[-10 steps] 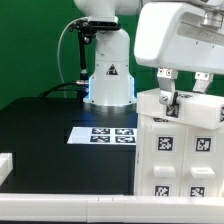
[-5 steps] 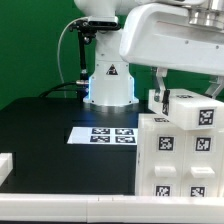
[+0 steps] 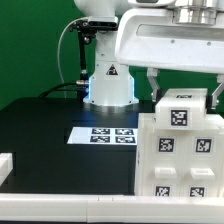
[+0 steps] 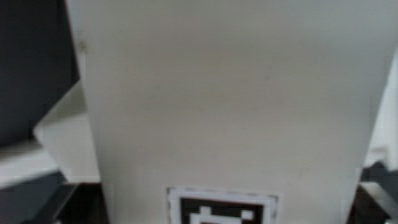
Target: Assemble cabinet
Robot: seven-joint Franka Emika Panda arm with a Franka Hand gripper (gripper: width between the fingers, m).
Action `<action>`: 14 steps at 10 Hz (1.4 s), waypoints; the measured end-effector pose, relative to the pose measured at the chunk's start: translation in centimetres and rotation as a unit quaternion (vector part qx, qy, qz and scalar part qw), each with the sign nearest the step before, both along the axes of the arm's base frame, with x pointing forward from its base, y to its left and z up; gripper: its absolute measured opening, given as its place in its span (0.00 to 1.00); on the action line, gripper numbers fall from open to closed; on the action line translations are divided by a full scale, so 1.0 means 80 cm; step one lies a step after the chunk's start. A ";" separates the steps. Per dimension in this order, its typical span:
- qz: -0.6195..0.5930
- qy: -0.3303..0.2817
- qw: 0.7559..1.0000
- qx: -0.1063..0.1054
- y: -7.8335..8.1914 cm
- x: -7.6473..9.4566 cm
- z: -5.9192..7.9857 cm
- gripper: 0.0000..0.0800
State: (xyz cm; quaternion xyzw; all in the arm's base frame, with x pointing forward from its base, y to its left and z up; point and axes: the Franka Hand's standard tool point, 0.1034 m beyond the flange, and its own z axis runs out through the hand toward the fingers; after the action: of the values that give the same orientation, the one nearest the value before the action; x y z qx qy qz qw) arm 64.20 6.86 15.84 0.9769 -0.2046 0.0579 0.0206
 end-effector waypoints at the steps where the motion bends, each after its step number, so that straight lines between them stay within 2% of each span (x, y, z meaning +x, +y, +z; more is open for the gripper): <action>1: -0.032 -0.002 0.999 0.005 0.001 0.000 0.000 0.69; 3: -0.081 -0.005 0.997 0.011 0.002 0.000 0.000 0.69; 5: -0.282 -0.009 0.959 0.039 0.010 -0.005 -0.002 0.69; 6: -0.341 -0.012 0.939 0.044 0.010 -0.006 -0.001 0.69; 9: -0.399 -0.012 0.915 0.052 0.011 -0.006 -0.001 0.69; 10: -0.447 -0.008 0.893 0.061 0.010 -0.009 -0.003 0.69; 11: -0.522 0.007 0.849 0.080 0.010 -0.014 -0.005 0.69; 13: -0.652 0.004 0.751 0.103 0.013 -0.012 -0.005 0.69; 14: -0.677 0.001 0.728 0.110 0.014 -0.013 -0.005 0.69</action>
Offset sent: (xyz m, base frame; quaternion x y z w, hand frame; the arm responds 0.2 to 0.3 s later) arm -0.0201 -0.0055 -0.0074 -0.0653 -0.0482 0.4216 0.9032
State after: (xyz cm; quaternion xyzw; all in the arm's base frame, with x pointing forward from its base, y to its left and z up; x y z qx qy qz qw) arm 63.17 7.97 15.47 0.5747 -0.8166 0.0052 -0.0532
